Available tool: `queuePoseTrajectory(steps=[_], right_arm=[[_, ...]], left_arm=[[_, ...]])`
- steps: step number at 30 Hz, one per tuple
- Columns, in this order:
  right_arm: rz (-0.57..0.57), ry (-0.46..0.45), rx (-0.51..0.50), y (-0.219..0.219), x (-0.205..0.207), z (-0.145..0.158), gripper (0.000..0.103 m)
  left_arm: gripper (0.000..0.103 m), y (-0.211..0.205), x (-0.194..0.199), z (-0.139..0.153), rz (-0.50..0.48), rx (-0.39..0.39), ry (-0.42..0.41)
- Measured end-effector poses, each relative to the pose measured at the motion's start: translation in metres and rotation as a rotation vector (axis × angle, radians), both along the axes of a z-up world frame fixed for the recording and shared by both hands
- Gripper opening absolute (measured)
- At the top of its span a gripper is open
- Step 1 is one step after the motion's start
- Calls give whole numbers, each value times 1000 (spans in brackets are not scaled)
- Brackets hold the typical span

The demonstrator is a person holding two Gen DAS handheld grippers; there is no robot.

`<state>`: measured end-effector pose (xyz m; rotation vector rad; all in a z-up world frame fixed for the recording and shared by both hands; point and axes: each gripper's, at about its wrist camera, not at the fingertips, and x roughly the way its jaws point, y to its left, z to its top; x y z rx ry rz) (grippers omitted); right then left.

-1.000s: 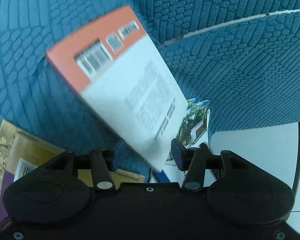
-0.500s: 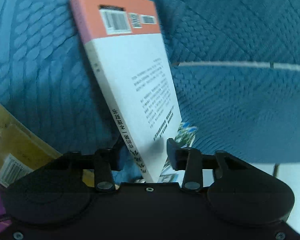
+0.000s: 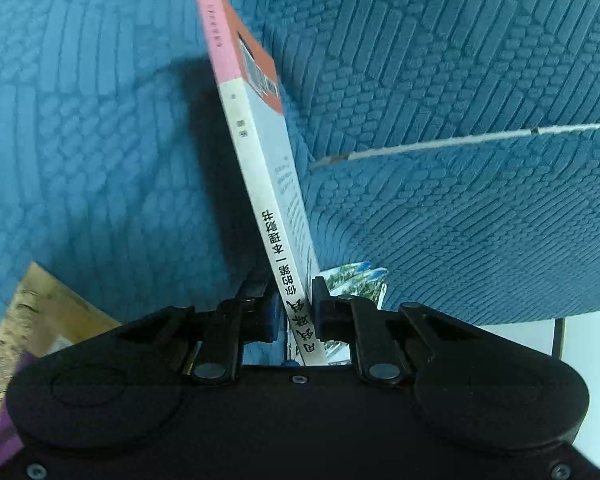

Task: Organize objects
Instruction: 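Close the left gripper on the white book's edge and tip it upright, then lift the white book with the left gripper and carry it toward the purple book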

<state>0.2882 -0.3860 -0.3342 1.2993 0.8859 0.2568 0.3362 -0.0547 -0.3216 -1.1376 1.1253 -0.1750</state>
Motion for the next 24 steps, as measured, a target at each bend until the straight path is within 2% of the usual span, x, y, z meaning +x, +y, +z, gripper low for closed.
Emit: queuePoseTrajectory(steps=[4,10,15,20,21,23,24], right_arm=[[48,16,51,9,16,-9,83],[0,81,61,17,40,-22,82],[-18,97,68,22,54,-31,82],[-2,113,52,28,61,-34,58],[-6,111,37,29,62,-35,56],[-6,109,8,33,62,-35,42],[13,98,3,35,62,-32,40]], left_arm=[[13,13,1,0,17,-33,19],[13,29,-3,4,37,-52,16],[12,46,-3,8,40,-63,24],[12,65,-14,15,44,-64,8],[12,68,-14,14,46,-70,8],[12,75,-16,14,54,-77,10],[12,78,-17,15,58,-73,8]])
